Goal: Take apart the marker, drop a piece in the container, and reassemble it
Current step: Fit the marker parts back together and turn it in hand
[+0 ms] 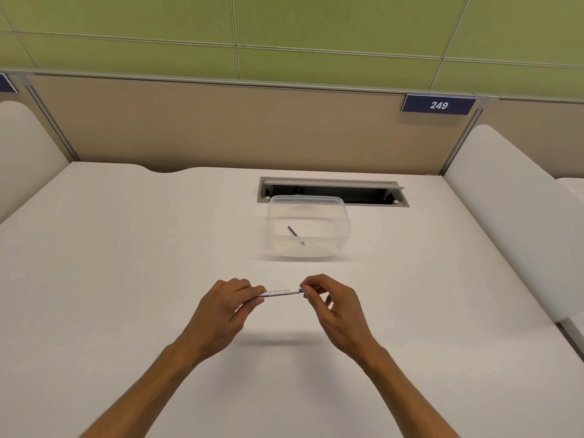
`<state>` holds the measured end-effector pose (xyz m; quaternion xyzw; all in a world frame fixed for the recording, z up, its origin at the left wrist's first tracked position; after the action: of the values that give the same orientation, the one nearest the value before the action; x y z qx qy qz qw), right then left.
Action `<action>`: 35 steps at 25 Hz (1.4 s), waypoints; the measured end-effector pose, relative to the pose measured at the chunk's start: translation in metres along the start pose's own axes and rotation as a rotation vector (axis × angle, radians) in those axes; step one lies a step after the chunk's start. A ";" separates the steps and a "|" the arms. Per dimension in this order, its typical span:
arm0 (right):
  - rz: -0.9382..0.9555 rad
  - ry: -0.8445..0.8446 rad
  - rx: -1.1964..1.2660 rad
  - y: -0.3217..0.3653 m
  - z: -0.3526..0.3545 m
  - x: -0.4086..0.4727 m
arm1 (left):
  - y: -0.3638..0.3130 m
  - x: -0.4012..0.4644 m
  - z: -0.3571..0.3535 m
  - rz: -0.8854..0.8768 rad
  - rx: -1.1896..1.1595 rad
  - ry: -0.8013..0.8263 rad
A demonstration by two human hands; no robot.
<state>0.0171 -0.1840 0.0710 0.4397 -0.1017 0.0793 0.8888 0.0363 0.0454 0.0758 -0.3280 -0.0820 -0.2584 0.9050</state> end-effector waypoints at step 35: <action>-0.171 0.153 0.192 0.005 0.000 0.000 | -0.022 0.003 0.019 -0.136 0.157 -0.072</action>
<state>0.0159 -0.1809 0.0750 0.5223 0.0122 0.0461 0.8514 0.0281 0.0419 0.1036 -0.2588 -0.1565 -0.3000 0.9047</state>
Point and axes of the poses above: each hand's wrist, its own x-axis towards the middle knuckle, its own z-axis out of the back of the hand, y = z × x, the point moved 1 cm from there along x, towards the middle knuckle, and after that the axes turned 5 degrees about -x, right-handed, at the moved point
